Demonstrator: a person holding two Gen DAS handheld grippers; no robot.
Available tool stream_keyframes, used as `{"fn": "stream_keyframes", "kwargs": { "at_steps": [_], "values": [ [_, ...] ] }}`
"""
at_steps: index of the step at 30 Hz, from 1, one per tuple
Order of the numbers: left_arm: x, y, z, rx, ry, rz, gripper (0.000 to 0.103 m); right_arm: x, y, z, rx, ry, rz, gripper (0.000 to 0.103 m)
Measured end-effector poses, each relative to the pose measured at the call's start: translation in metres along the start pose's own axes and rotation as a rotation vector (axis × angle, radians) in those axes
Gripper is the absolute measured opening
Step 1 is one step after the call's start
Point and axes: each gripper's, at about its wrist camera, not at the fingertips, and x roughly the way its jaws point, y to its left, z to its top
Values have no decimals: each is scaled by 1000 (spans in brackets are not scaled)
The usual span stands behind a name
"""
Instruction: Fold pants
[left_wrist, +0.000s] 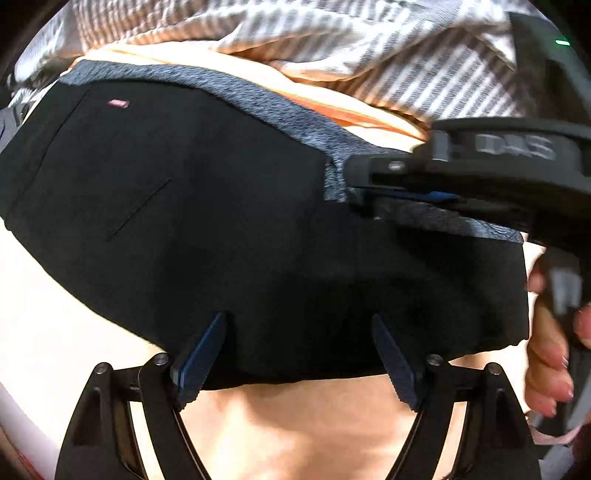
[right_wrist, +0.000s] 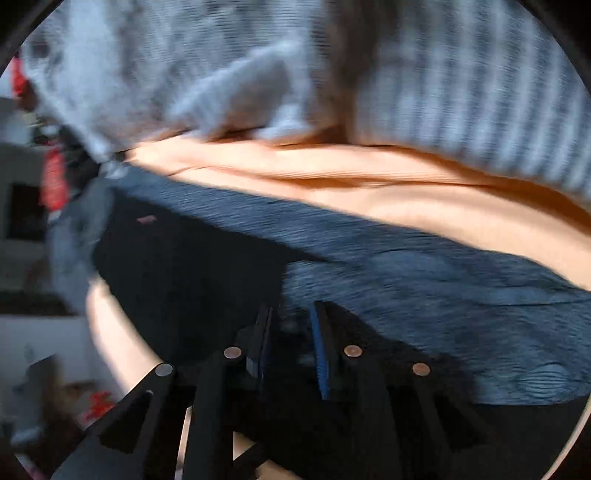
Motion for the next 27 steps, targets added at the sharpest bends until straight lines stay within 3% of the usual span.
{"fn": "stream_keyframes", "kwargs": {
  "at_steps": [2,7,9,13,17,19,21,27],
  "values": [
    [-4,2,0,5,-4,25,82,-11,5,-7,0,-16,-35,25],
    [-15,8,-2,9,-15,56,82,-47,-7,-37,99,-65,-160,48],
    [-16,8,0,9,-14,60,82,-61,-13,-53,105,-79,-215,52],
    [-20,10,2,6,-17,65,82,-60,-21,-75,100,-58,-315,68],
    [-25,11,-3,-1,-21,72,82,-43,-31,-87,134,-34,-337,69],
    [-27,13,-6,-4,-19,80,82,-37,-26,-84,112,-27,-341,82],
    [-31,17,-9,-8,-19,83,82,-31,-18,-81,90,-5,-380,86],
    [-37,43,-14,-89,-7,15,82,-41,-6,-90,109,-7,-382,86]
  ]
}}
